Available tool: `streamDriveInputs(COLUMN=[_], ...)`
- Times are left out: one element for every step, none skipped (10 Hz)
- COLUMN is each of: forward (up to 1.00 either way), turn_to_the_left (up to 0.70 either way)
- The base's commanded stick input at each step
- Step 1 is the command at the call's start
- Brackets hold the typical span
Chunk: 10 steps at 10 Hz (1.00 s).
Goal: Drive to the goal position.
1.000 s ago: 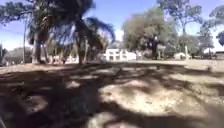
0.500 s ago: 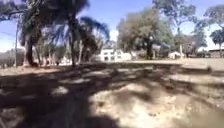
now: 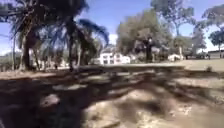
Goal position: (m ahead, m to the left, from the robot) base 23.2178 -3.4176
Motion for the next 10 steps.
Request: streamDriveInputs(forward=[0.70,0.70,0.70,0.70,0.70,0.70,0.70,0.70,0.70,0.70], turn_to_the_left=[0.00,0.00,0.00,0.00,0.00,0.00,0.00,0.00,-0.23,-0.34])
